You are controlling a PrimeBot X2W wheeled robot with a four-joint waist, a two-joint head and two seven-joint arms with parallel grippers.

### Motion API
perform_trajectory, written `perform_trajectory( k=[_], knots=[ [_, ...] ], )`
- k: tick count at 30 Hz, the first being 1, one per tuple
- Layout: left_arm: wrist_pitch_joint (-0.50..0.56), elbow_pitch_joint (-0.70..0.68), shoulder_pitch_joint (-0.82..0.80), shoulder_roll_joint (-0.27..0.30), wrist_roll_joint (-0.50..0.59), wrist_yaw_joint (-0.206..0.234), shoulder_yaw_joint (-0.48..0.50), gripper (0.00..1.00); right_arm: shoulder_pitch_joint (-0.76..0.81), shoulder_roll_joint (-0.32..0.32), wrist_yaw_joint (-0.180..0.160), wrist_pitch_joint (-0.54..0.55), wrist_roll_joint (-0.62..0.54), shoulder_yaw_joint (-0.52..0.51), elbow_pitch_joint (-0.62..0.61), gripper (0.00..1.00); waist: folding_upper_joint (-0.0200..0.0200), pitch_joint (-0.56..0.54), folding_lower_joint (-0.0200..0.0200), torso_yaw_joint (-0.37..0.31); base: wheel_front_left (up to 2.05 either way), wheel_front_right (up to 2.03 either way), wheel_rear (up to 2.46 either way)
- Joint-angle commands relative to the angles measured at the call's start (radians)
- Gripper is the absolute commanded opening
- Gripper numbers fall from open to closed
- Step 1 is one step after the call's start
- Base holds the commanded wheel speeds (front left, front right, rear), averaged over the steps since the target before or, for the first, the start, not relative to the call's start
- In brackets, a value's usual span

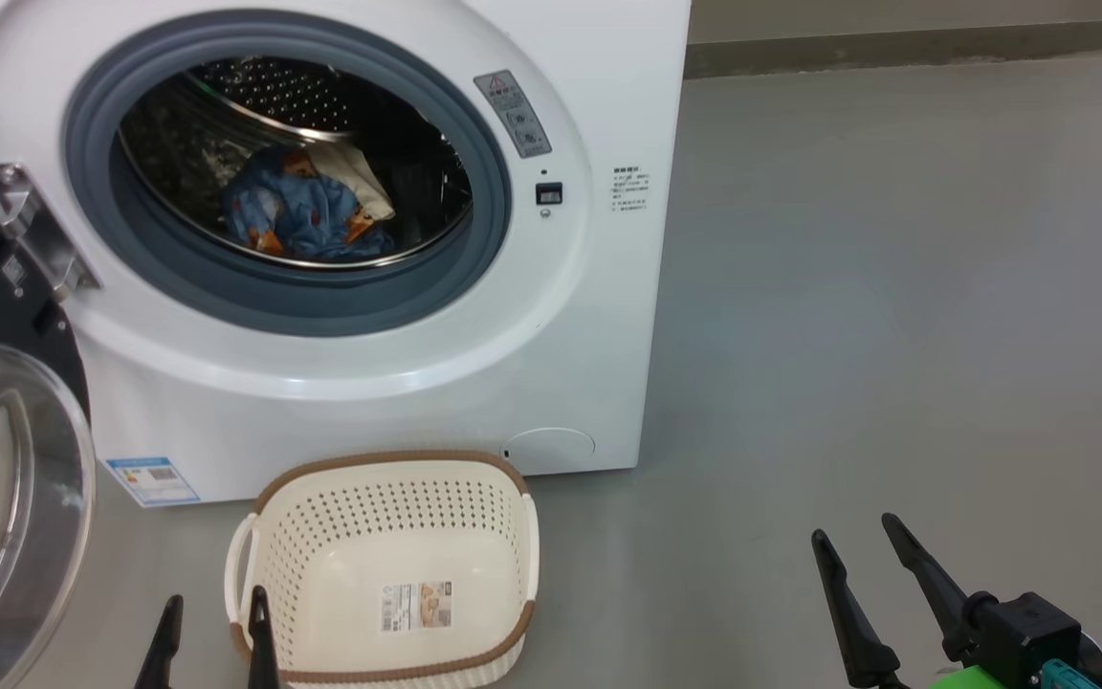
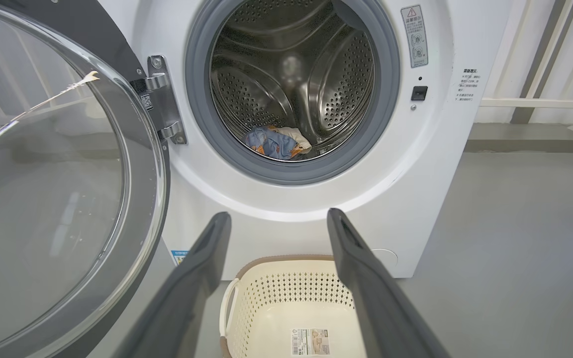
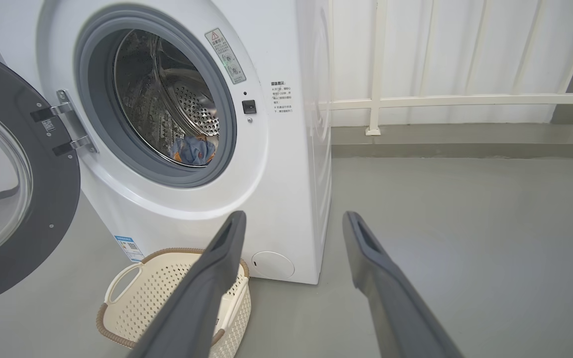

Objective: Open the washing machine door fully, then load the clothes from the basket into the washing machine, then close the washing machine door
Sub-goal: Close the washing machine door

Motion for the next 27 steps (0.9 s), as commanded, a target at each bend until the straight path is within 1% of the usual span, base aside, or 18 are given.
perform_trajectory(
  k=[1, 7, 27],
  knots=[
    [-0.009, -0.021, -0.043, 0.02, 0.003, 0.003, 0.034, 1.0, -0.022, -0.004, 0.002, -0.001, 0.004, 0.019, -0.026, 1.0, 0.0, -0.001, 0.0001, 0.0, -1.04, 1.04, 0.0],
    [-0.013, -0.024, -0.039, 0.019, 0.007, 0.006, 0.029, 1.0, -0.023, -0.004, 0.002, -0.002, 0.003, 0.019, -0.024, 1.0, 0.0, -0.004, 0.0001, 0.001, -0.56, 0.56, 0.0],
    [-0.01, -0.031, -0.039, 0.024, 0.005, 0.017, 0.018, 1.0, -0.02, -0.004, 0.002, -0.002, 0.002, 0.016, -0.025, 1.0, 0.0, -0.006, 0.0001, 0.013, 0.0, 0.0, 0.0]
  ],
)
